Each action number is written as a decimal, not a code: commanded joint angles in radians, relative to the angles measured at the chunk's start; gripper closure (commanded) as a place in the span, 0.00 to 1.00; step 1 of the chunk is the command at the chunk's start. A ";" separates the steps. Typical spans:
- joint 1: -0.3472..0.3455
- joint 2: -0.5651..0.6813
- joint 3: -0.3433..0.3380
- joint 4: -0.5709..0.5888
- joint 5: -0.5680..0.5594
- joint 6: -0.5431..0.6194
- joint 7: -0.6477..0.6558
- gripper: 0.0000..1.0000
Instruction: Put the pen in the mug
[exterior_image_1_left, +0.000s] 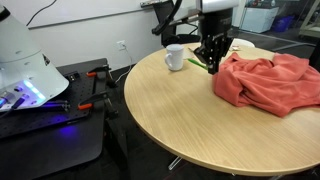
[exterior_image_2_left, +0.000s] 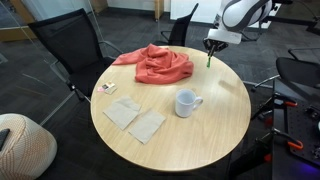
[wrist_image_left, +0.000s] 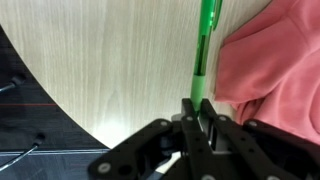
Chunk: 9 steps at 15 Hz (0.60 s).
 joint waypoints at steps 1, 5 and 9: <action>0.006 -0.167 0.024 -0.052 -0.099 -0.154 -0.032 0.97; -0.016 -0.288 0.110 -0.047 -0.169 -0.338 -0.156 0.97; -0.015 -0.374 0.188 -0.051 -0.202 -0.441 -0.289 0.97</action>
